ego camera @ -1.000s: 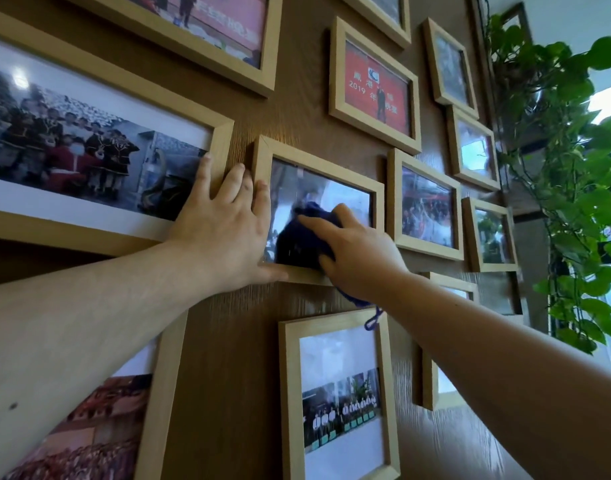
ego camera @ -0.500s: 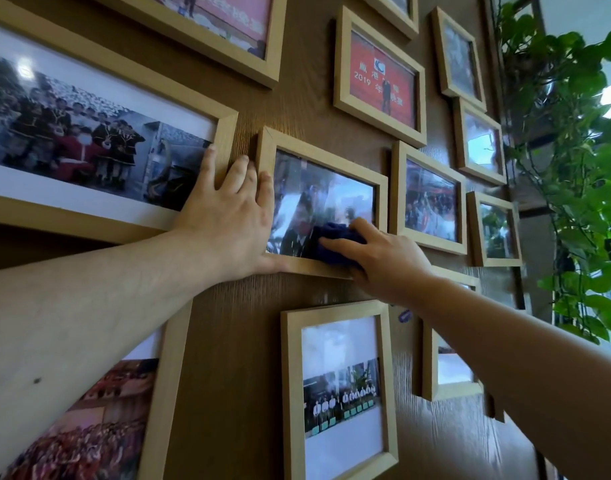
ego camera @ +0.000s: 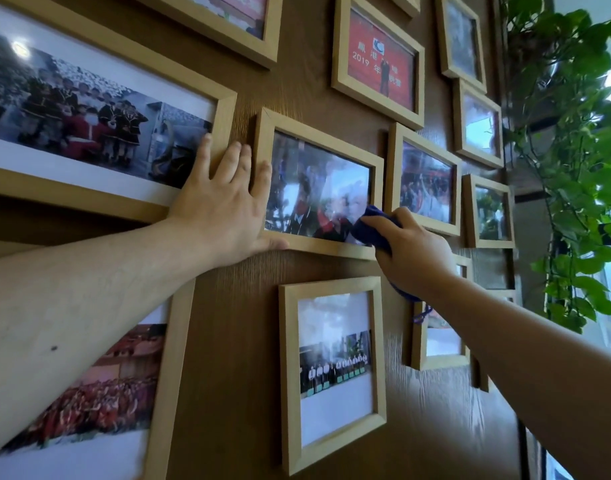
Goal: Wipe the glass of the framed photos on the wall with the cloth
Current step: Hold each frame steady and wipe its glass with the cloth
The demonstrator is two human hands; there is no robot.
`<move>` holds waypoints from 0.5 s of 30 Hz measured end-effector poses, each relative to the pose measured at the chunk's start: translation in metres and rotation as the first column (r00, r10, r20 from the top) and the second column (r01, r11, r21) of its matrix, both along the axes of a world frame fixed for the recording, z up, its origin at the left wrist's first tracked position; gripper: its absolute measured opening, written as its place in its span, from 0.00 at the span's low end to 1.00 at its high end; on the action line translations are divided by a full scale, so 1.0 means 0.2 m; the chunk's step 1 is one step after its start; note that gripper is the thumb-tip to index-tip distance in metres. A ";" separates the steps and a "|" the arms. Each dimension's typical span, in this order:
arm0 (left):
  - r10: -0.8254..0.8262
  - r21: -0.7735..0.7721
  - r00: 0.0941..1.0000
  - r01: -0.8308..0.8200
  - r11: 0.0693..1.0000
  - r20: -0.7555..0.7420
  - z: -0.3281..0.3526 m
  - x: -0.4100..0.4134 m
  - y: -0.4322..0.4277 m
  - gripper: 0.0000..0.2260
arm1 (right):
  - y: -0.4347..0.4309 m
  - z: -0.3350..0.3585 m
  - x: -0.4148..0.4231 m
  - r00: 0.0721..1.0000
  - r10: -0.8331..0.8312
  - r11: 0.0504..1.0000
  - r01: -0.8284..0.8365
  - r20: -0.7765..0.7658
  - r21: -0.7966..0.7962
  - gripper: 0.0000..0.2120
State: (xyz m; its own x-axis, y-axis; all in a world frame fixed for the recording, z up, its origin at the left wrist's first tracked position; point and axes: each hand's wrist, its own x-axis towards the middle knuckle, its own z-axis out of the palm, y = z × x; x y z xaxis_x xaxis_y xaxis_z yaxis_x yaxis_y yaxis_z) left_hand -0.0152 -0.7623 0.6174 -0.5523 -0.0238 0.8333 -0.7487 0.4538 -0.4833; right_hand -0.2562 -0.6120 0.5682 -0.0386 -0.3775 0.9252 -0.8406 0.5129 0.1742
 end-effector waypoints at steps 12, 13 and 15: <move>-0.242 0.012 0.905 0.254 0.967 0.350 -0.49 -0.04 0.09 0.44 | -0.08 -0.53 0.11 0.874 0.346 0.914 -0.232 0.341 -0.333 0.22; -0.230 0.032 0.905 0.234 0.972 0.357 -0.51 -0.06 0.08 0.44 | -0.08 -0.56 0.10 0.855 0.370 0.904 -0.240 0.363 -0.354 0.21; -0.206 0.059 0.915 0.198 0.978 0.348 -0.53 -0.08 0.05 0.46 | -0.08 -0.60 0.08 0.824 0.390 0.891 -0.226 0.410 -0.393 0.20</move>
